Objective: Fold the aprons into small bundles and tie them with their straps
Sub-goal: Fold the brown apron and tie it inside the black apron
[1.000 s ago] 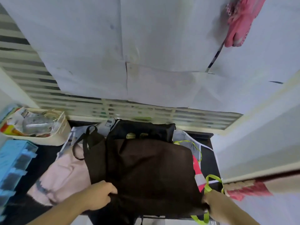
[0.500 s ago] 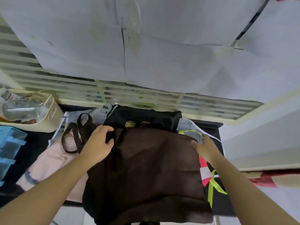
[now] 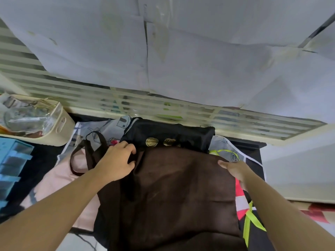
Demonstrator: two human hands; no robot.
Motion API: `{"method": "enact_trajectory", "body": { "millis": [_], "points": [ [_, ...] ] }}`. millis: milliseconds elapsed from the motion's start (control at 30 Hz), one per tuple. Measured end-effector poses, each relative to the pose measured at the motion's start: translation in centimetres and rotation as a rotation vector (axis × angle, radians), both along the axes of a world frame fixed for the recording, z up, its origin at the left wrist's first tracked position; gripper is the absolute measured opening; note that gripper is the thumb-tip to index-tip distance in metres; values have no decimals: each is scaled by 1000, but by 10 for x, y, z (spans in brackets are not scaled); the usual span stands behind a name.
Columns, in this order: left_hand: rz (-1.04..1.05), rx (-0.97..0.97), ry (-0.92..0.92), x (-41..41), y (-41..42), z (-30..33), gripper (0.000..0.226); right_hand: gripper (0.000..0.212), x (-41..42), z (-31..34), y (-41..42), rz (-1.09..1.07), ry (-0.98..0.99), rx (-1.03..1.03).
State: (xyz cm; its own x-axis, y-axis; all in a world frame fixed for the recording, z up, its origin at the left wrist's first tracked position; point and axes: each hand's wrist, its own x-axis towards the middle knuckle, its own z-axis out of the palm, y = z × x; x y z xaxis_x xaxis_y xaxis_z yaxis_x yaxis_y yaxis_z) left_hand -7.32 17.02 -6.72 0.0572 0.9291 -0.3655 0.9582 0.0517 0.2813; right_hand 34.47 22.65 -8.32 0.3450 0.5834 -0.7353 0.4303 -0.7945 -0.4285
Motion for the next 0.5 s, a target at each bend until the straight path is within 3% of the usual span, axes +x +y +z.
{"method": "enact_trajectory", "body": {
  "millis": [100, 167, 267, 400, 500],
  "points": [
    [176, -87, -181, 7, 9, 1, 6, 72, 4, -4, 4, -77, 51, 120],
    [280, -173, -258, 13, 16, 3, 17, 60, 5, -1, 9, -169, 225, 119],
    [182, -243, -34, 21, 24, 4, 41, 29, 4, 18, 9, -188, 465, 81],
    [121, -398, -52, 18, 25, 4, 23, 34, 15, 42, 1, -142, 632, 204],
    [67, -450, 35, 14, 25, 11, 36, 31, 38, 44, -4, -212, 551, 362]
  ]
}}
